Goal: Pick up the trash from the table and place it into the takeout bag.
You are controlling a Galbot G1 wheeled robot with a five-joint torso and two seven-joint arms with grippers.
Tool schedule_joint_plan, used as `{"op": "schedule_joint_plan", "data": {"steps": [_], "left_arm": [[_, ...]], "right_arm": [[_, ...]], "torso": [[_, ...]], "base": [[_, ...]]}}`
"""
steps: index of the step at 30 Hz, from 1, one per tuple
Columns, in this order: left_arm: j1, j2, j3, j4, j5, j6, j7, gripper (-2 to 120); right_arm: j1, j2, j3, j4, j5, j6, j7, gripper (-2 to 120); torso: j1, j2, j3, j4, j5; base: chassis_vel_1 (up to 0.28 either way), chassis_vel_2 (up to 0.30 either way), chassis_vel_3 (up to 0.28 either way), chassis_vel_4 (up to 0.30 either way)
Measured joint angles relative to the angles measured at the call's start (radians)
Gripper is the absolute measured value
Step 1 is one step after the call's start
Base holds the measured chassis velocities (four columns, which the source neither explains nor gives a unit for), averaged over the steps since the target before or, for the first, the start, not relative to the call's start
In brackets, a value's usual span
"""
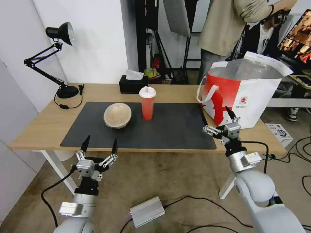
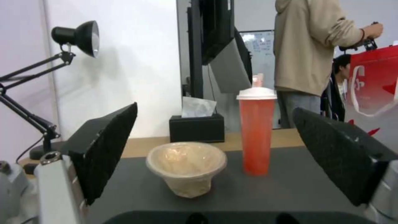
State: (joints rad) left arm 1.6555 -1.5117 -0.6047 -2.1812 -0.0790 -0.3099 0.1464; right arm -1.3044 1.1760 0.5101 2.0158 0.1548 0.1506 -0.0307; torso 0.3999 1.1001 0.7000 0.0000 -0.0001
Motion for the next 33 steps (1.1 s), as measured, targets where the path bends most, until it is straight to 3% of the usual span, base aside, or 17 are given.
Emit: {"op": "schedule_joint_plan", "data": {"steps": [11,33], "left_arm": [[-0.007,0.002,0.002,0.015,0.005,-0.005,0.0,100],[-0.003,-0.018,-0.014,0.017,0.015,-0.025,0.0,100]], "right_arm": [[-0.079,0.074,0.006,0.008,-0.094,0.067,-0.005,100],[-0.225,0.125,0.017,0.03,-0.139,0.153,-0.025,100]], "torso": [[0.0,0.0,0.0,0.0,0.0],[0.0,0.0,0.0,-0.0001,0.0001]], "base": [[0.0,0.0,0.0,0.0],[0.0,0.0,0.0,0.0]]}}
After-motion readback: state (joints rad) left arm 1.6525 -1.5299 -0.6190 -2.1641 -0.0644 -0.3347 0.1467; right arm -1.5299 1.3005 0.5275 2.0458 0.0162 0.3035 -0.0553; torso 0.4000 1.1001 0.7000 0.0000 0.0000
